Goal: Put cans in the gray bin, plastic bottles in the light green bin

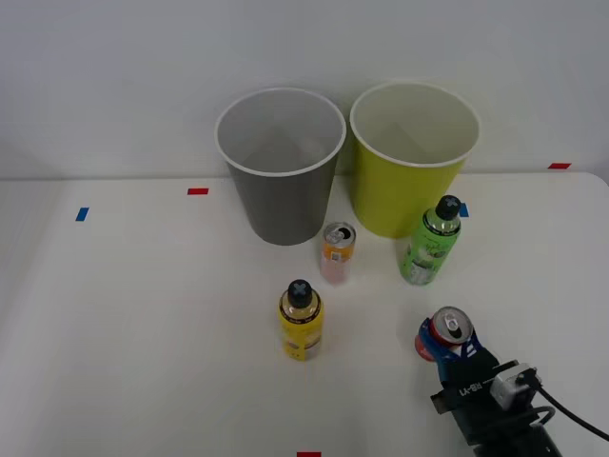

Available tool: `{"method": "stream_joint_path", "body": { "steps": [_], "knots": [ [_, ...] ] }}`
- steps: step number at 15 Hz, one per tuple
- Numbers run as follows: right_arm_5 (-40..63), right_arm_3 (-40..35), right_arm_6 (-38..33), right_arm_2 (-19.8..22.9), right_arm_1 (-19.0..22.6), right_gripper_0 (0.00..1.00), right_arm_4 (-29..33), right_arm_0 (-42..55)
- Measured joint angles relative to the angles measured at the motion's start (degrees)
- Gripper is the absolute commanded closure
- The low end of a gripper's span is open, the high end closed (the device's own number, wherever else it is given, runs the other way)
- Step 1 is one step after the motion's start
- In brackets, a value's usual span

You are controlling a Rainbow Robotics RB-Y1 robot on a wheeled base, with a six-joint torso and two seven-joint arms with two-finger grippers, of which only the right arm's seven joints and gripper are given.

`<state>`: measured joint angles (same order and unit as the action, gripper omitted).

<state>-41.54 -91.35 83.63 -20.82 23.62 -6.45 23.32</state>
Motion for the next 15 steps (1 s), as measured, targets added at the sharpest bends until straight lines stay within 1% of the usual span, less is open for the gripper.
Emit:
{"method": "stream_joint_path", "body": {
  "steps": [3,5,7,9,10,12,15],
  "knots": [
    [0.0,-9.7,-0.7,-0.4,5.7,1.00,-6.8,5.4],
    [0.3,-15.2,-1.2,-2.9,9.5,1.00,-11.3,6.4],
    [3.1,-20.8,-1.9,-3.9,10.9,1.00,-12.8,6.4],
    [7.8,-27.2,-3.2,-3.2,11.2,1.00,-13.7,6.2],
    [9.1,-29.2,-5.4,-2.7,10.9,1.00,-14.0,5.6],
    [9.7,-30.6,-9.5,-2.1,9.5,1.00,-14.4,2.6],
    [11.9,-31.0,-10.9,-1.9,6.9,1.00,-14.3,-2.9]
  ]
}}
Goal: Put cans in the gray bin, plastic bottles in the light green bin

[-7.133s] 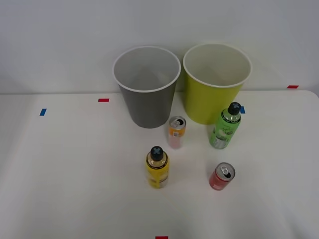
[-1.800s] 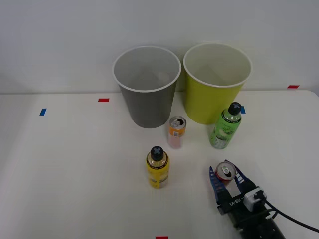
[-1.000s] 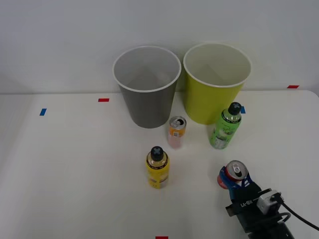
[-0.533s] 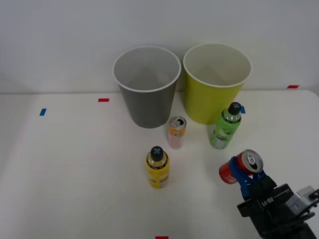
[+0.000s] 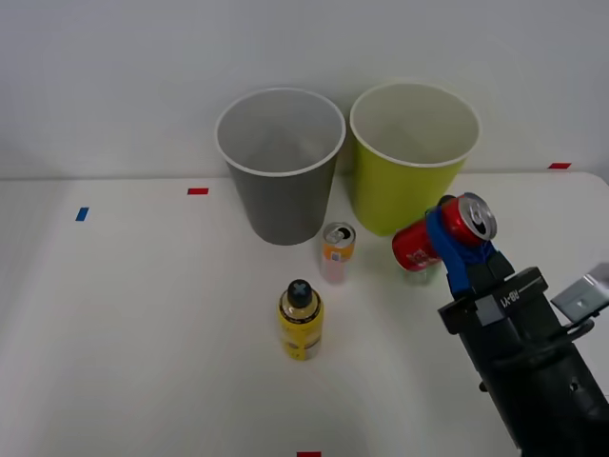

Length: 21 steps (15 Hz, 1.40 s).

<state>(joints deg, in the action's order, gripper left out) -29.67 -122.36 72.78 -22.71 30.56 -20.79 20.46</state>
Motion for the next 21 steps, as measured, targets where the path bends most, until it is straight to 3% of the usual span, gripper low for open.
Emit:
{"method": "stream_joint_path", "body": {
  "steps": [7,13,21],
  "knots": [
    [21.1,-0.9,1.9,-0.7,-9.9,1.00,2.8,-16.5],
    [43.0,-0.6,1.7,4.0,-17.8,1.00,3.1,-31.2],
    [42.5,16.0,0.7,4.1,-20.4,1.00,2.6,-46.4]
  ]
}}
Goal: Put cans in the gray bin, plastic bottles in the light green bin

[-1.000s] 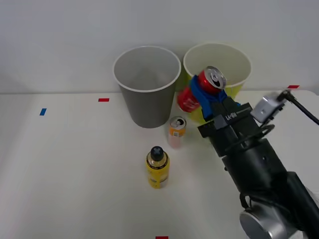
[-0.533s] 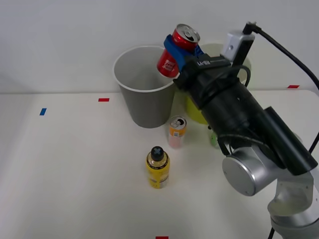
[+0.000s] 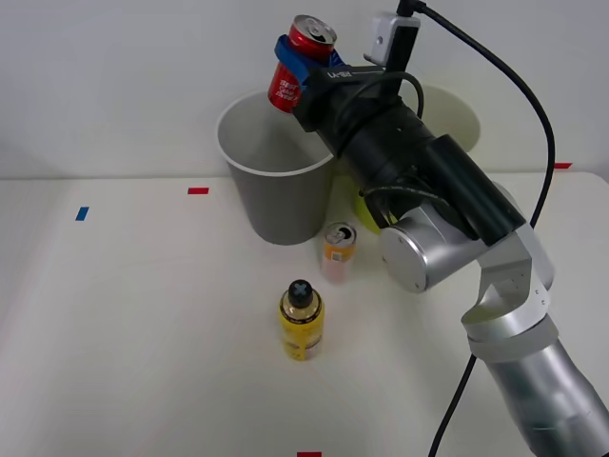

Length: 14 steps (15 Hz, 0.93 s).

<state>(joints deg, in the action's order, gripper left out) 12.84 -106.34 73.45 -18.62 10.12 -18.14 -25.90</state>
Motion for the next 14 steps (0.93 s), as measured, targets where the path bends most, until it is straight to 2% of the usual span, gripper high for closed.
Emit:
{"method": "stream_joint_path", "body": {
  "steps": [6,10,14],
  "knots": [
    [0.0,5.3,0.2,-1.3,-0.3,1.00,0.2,-4.3],
    [0.0,10.0,0.3,-0.9,-2.4,1.00,2.4,-6.8],
    [0.0,10.6,0.4,-0.8,-2.7,1.00,4.6,-7.1]
  ]
}}
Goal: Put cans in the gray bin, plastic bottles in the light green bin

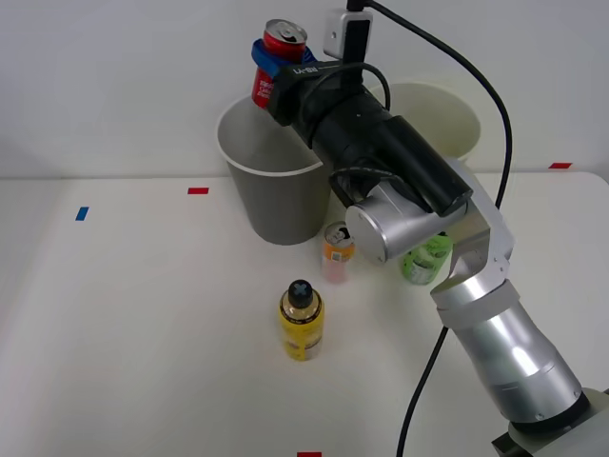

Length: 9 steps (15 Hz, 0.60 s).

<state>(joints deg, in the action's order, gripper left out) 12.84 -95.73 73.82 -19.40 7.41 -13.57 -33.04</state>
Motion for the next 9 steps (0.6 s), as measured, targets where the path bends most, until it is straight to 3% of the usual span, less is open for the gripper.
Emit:
{"method": "stream_joint_path", "body": {
  "steps": [5,6,7,9],
  "knots": [
    [0.2,0.0,-0.7,0.1,0.0,1.00,1.3,0.0],
    [0.2,0.0,-0.9,0.1,0.1,0.94,1.2,0.0],
    [0.2,0.0,-1.2,0.1,0.1,0.76,0.9,0.0],
    [0.1,0.0,-2.1,0.1,0.3,0.55,0.4,0.0]
  ]
}}
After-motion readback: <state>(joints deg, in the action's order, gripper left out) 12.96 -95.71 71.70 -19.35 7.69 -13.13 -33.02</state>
